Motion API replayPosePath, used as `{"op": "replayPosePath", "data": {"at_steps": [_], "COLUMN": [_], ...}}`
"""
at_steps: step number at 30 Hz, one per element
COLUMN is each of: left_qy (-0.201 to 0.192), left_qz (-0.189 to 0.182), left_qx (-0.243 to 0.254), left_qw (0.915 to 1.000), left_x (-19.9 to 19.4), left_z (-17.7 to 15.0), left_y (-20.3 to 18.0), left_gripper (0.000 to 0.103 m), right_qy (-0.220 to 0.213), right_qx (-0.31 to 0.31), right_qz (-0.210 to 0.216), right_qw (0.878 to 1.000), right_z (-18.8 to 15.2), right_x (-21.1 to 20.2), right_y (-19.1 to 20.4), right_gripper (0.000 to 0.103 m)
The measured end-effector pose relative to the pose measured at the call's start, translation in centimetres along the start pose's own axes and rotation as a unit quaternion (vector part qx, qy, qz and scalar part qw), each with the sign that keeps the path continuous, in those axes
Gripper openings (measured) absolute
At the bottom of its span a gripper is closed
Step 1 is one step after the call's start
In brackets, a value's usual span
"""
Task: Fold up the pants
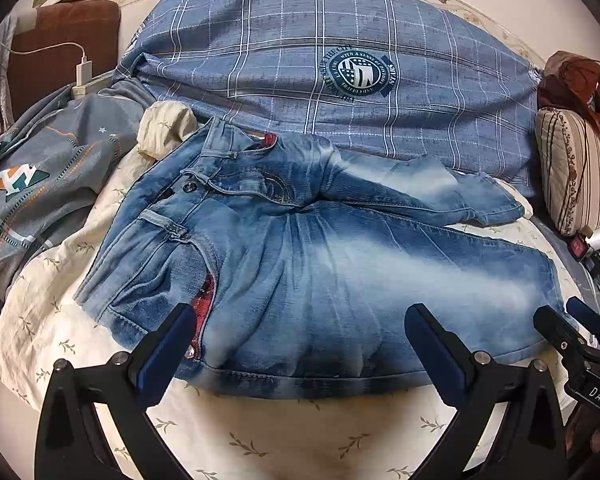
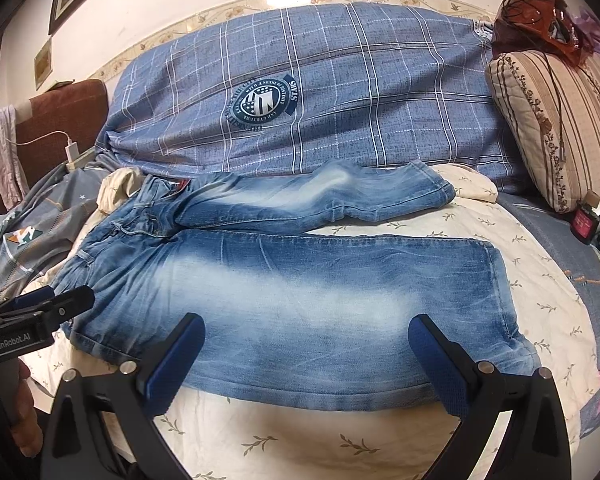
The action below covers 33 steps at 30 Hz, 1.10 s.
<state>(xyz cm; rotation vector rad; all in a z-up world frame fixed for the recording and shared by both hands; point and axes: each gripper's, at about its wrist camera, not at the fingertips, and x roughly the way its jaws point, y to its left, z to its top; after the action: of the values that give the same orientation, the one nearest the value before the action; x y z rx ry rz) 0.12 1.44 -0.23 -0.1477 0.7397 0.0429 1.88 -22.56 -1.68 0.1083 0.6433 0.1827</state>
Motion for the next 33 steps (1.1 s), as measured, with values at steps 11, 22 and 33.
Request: {"op": "replayPosePath", "data": {"at_steps": [11,22,33], "left_qy": [-0.001,-0.001,-0.001], "left_qz": [0.002,0.002,0.002], "left_qx": [-0.002,-0.003,-0.003], "left_qw": [1.0,1.0,1.0], "left_x": [-0.05,-0.07,-0.06], "left_z": [0.0,0.0,-0.01], "left_y": [0.14,0.11,0.07], "left_gripper": [0.103,0.103,0.103], "right_qy": [0.001,0.002,0.002], "right_qx": [0.001,0.004,0.003], "right_qz": [0.001,0.004,0.004], "right_qw": [1.0,1.0,1.0], "right_z": [-0.04,-0.05,-0.14], "right_x": [-0.02,-0.16,-0.1], "right_y": [-0.05,-0.18,-0.07], "right_gripper": [0.103,0.103,0.103]}}
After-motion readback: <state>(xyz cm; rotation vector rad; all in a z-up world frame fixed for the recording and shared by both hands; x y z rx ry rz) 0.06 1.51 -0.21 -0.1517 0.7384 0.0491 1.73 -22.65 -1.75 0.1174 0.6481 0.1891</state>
